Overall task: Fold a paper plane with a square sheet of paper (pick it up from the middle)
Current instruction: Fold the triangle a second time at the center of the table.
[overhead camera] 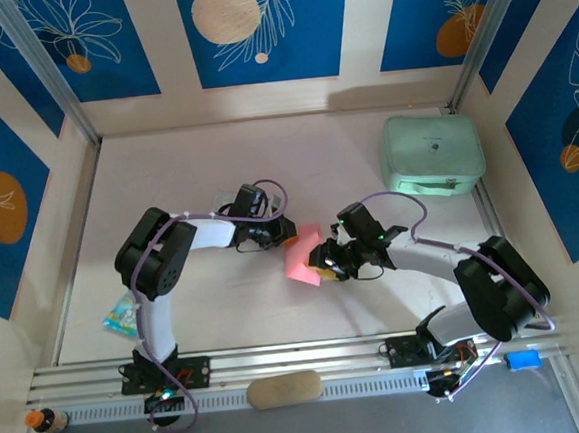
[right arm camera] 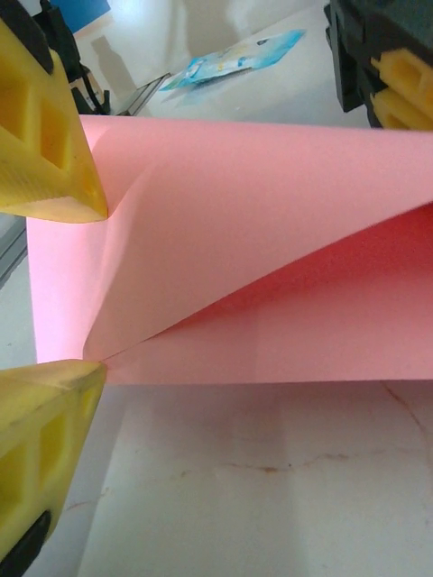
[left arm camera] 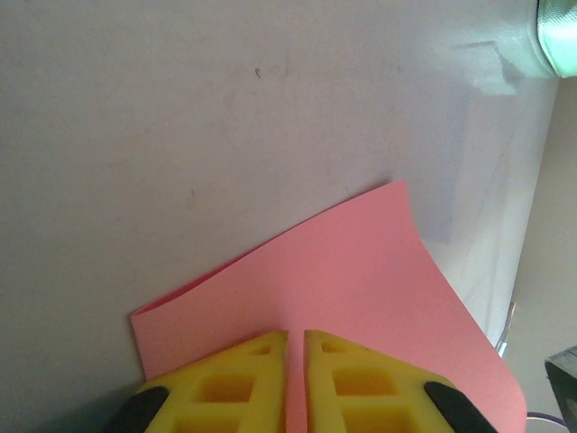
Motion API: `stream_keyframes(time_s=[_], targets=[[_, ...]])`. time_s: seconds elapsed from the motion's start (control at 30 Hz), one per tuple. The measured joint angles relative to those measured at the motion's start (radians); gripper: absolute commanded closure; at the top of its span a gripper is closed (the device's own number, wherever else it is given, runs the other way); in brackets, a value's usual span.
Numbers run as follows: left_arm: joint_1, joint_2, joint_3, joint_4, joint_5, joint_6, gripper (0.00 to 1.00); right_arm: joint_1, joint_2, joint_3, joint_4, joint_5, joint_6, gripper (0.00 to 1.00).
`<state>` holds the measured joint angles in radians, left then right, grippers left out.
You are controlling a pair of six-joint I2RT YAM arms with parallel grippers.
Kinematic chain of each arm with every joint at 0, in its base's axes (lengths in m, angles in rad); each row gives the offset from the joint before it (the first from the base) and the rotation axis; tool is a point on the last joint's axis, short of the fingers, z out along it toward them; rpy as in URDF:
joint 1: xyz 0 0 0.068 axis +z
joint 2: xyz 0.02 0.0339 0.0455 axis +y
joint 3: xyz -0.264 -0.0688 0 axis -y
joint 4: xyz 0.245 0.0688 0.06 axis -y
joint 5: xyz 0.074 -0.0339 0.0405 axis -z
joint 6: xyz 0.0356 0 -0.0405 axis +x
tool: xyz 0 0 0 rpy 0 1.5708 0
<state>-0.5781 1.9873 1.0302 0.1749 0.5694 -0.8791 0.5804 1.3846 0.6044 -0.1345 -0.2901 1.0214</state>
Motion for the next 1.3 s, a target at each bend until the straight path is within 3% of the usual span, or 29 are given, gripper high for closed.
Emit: stream_keyframes(time_s=[0.6,0.97,1.3], targets=[[0.000,0.000,-0.003,0.005,0.001,-0.003,0.88,-0.035,-0.100,-0.051,0.018,-0.040,-0.005,0.53],[0.000,0.002,-0.009,0.024,0.008,-0.008,0.88,-0.071,-0.031,-0.033,0.068,-0.101,-0.077,0.43],[0.000,0.006,-0.008,0.032,0.016,-0.014,0.87,-0.138,0.021,-0.021,0.127,-0.192,-0.145,0.44]])
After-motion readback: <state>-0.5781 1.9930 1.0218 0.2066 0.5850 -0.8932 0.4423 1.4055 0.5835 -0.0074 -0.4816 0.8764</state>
